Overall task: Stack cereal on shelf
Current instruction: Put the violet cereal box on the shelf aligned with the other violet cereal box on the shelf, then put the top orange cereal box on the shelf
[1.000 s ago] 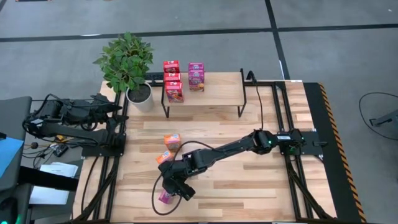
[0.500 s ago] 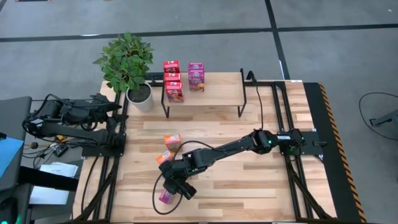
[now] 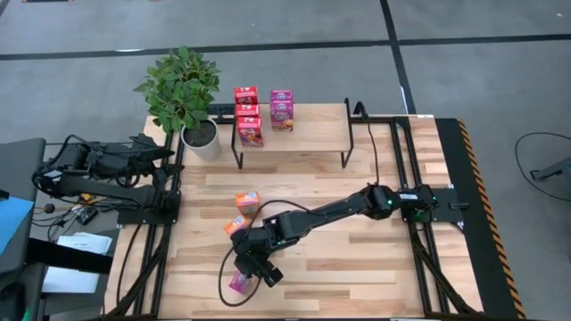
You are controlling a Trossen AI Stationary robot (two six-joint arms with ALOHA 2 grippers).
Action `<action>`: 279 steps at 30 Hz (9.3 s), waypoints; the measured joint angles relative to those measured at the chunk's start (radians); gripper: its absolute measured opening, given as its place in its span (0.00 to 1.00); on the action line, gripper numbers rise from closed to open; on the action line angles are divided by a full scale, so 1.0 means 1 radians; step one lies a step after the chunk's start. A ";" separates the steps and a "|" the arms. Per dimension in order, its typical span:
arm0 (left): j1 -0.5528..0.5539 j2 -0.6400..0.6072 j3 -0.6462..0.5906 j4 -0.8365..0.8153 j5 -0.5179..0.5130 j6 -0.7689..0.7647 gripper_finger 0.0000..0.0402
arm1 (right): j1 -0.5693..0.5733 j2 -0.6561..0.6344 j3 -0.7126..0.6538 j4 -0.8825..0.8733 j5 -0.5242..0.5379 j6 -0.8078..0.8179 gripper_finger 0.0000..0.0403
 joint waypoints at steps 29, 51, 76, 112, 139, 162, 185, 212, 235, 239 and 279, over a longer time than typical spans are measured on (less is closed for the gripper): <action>0.000 0.000 0.000 0.000 -0.015 -0.016 0.80 | -0.477 -0.503 0.000 -0.522 0.373 0.226 0.55; 0.000 0.000 0.000 0.000 -0.079 0.010 0.80 | -0.750 -0.498 -0.029 -0.730 0.049 0.046 0.55; 0.000 0.000 0.000 0.004 -0.174 -0.022 0.80 | -0.725 -0.992 -0.828 -0.079 0.053 0.125 0.54; 0.000 0.000 0.000 -0.020 -0.187 -0.031 0.80 | -0.727 -0.763 -0.754 0.167 0.189 0.098 0.58; 0.000 0.000 0.000 -0.019 -0.187 -0.030 0.80 | -0.744 -0.753 -0.677 -0.011 0.265 0.130 0.72; 0.000 0.000 0.000 -0.044 -0.159 -0.037 0.80 | -0.342 -0.733 -0.490 -0.500 0.073 0.373 0.72; 0.000 0.000 0.000 -0.071 -0.079 -0.010 0.80 | -0.213 -0.650 -0.738 0.401 0.320 0.240 0.72; 0.000 0.000 0.000 -0.071 -0.108 -0.042 0.80 | -0.312 -0.420 -0.733 0.470 0.237 0.306 0.83; 0.000 0.000 0.000 -0.072 -0.151 -0.080 0.80 | -0.315 -0.381 -0.736 0.452 0.229 0.226 0.94; 0.000 0.000 0.000 -0.072 -0.152 -0.080 0.80 | -0.308 -0.356 -0.726 0.454 0.216 0.229 0.94; 0.000 0.000 0.000 -0.072 -0.161 -0.076 0.80 | -0.318 -0.356 -0.727 0.467 0.181 0.227 0.42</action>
